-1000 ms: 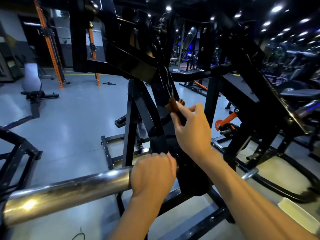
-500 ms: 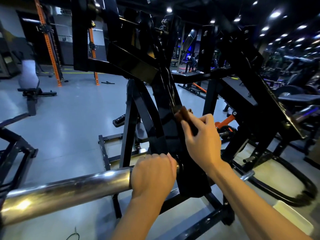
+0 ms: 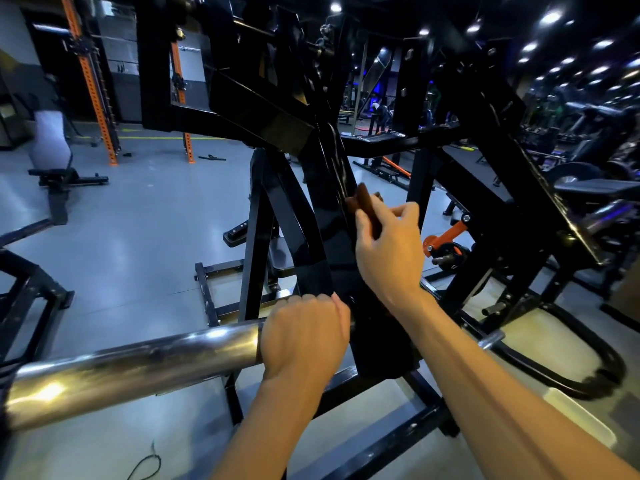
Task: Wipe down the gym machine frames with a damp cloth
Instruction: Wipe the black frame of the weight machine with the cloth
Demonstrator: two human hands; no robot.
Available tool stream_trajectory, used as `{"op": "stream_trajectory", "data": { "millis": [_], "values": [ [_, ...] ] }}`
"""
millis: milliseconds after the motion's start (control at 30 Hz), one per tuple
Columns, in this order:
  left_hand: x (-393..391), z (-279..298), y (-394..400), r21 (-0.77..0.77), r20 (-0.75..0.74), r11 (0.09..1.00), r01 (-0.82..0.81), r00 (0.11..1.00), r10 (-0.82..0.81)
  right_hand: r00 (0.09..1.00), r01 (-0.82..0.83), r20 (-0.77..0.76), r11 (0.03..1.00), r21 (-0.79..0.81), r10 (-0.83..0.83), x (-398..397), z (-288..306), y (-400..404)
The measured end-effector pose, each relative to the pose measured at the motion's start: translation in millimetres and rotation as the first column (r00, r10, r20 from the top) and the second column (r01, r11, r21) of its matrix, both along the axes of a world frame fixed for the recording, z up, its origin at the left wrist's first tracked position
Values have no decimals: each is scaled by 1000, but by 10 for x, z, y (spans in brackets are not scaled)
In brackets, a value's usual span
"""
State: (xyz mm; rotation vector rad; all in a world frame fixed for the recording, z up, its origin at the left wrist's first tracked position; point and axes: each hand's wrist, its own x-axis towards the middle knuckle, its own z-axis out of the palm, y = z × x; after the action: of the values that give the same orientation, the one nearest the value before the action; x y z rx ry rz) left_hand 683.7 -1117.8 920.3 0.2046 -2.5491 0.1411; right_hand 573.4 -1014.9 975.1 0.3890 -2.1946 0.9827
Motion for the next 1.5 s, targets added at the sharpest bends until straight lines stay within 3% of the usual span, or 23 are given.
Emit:
{"op": "stream_trajectory", "data": {
  "millis": [133,300,533,667,833,900,967,1033,1200,1300,1367,1500],
  "values": [
    [-1,-9,-6,-10,-7,1000,10,1000,-10,989,-100,-87,977,189,118,252,-210,137],
    [-14,-10,2,-5,-27,1000,12,1000,-12,999,7,41,1000,-12,-6,53,-118,155],
    [16,32,6,10,22,1000,3,1000,-3,982,-181,-18,967,182,187,337,-299,307],
    [22,40,0,-8,59,1000,-9,998,9,995,-74,67,996,43,71,80,-104,226],
    [61,98,22,-19,83,999,47,996,-45,980,-125,-105,933,338,170,395,-229,145],
    [81,133,17,2,106,1000,14,994,-14,983,-136,-82,948,286,166,438,-338,259],
    [68,97,14,11,115,1000,-24,993,23,996,-84,2,991,103,85,290,-276,266],
    [51,53,18,-9,63,1000,-20,998,21,997,-35,62,999,17,34,159,-162,199],
    [37,48,20,-4,49,1000,4,999,-4,991,-131,-13,975,177,135,395,-362,332],
    [10,13,12,2,24,1000,-22,999,22,993,-15,114,999,46,10,266,-325,373],
    [23,9,5,-34,28,999,-10,1000,11,991,-27,129,999,-39,32,167,-190,252],
    [33,19,15,-37,4,999,-14,1000,14,987,-158,1,982,99,159,366,-323,254]
  ]
}}
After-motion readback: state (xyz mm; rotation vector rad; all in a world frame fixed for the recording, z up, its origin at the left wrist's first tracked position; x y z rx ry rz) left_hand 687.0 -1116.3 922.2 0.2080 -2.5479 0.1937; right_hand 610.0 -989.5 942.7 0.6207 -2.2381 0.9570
